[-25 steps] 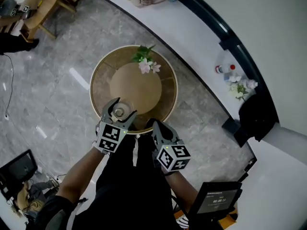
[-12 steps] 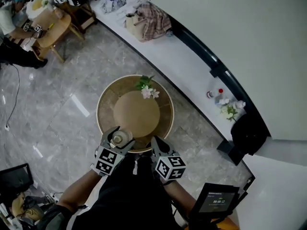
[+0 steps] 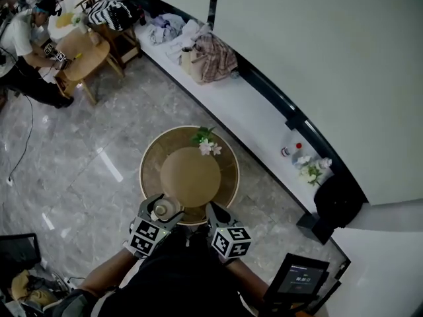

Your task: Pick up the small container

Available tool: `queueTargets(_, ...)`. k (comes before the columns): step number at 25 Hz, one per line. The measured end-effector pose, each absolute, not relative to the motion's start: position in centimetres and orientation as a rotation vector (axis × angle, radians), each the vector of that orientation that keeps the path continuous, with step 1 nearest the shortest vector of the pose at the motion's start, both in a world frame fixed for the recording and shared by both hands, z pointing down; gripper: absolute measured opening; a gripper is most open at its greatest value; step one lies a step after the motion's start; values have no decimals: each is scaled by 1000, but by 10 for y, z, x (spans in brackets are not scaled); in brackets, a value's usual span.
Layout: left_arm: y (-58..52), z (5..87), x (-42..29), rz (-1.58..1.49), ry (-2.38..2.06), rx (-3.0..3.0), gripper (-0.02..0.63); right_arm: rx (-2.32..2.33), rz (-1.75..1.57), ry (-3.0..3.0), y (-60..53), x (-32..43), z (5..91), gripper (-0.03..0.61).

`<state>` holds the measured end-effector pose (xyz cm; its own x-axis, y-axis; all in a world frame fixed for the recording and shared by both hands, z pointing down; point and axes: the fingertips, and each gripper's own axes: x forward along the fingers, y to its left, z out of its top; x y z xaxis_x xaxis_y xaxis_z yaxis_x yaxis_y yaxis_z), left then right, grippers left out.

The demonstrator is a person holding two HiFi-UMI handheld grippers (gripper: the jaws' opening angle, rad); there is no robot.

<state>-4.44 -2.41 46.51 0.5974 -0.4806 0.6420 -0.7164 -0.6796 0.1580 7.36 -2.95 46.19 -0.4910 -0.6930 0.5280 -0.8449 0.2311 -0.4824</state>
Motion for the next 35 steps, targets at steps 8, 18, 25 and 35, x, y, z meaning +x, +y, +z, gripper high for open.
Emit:
queueTargets(8,-9,434,-38,763,-928,2472,342,1484,1036,-2347,-31,75,435,6)
queueTargets(18,24,413,-53,739,-931,2486,342,1561,1002,-2357,3,83,407,6)
queueTargets(25,23,427,-47,765,-906,2489,342,1576,994,-2380,-4,86,410,5)
queueTargets(35,27,429,-42,775,-883,2489,342,1578,963,-2391,-5,86,406,6)
